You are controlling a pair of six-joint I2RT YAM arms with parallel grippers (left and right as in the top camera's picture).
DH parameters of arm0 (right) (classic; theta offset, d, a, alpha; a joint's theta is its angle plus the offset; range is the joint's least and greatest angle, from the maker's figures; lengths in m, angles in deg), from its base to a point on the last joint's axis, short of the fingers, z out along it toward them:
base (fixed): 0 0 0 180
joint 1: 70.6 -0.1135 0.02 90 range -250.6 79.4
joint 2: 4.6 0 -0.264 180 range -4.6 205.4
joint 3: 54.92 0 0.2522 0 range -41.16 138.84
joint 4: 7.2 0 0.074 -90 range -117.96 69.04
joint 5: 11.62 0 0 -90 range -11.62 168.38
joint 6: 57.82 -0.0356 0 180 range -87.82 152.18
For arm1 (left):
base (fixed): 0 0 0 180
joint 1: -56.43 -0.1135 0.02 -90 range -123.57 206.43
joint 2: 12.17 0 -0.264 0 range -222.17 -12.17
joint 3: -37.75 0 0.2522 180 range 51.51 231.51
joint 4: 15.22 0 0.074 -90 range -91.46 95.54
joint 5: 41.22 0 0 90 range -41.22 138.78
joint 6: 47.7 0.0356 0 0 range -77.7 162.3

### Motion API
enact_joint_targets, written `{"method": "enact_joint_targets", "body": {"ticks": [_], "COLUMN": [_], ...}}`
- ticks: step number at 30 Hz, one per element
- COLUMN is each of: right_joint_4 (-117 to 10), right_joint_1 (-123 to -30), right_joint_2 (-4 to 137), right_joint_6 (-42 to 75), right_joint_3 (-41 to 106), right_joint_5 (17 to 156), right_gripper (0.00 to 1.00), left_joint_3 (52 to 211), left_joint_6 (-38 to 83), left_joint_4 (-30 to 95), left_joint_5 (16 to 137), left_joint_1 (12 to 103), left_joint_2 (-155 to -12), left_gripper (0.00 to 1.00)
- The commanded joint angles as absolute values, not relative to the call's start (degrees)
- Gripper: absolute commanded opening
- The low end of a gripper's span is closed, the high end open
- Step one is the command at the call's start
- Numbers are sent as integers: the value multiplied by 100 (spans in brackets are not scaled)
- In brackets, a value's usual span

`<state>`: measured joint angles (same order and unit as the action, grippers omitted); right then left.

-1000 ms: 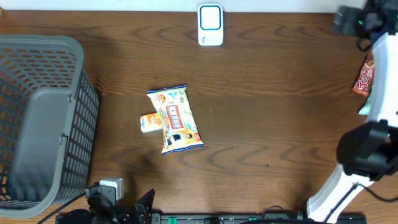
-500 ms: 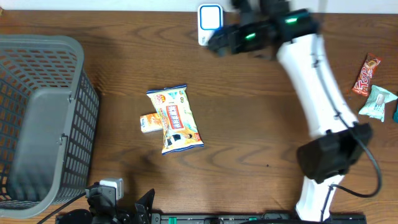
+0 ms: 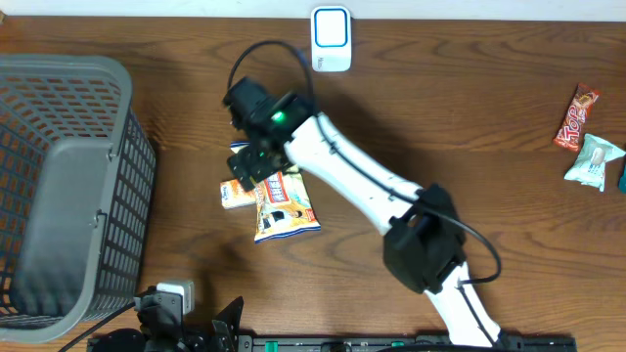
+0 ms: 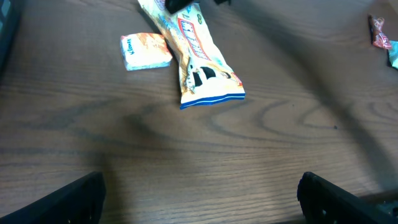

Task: Scan the item barcode
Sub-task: 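Swing the right gripper left over the snack bag, then grasp the snack bag with the right gripper and lift it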

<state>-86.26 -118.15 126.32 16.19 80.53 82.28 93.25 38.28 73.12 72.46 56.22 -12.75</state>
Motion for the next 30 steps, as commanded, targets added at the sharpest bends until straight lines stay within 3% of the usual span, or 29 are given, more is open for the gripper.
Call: {"method": "enact_joint_targets", "body": {"ticks": [1,14,17,30], "right_joint_4": [-8589,-8309,-8314,-8510], "right_joint_1": [-12121,-12302,-12293,-12271], "right_joint_2": [12852,13449,13449,13392], "right_joint_6": [867,-167,-169,-167], "right_joint_3": [8053,8053,8053,8190], "right_joint_5": [6860,6209,6180,6443], "right_gripper": [99,98,91,90], "left_joint_3": [9351,9351,9351,9351], "left_joint_6": [3925,3927,3927,3927], "left_joint_4": [7312,7312,7312,7312], "left_joint_5": [7252,7252,7252,7252], "left_joint_1": [5646,5646,5646,5646], "left_joint_2": [-1233,-1233,-1233,-1233], "left_gripper": [98,98,98,98]}}
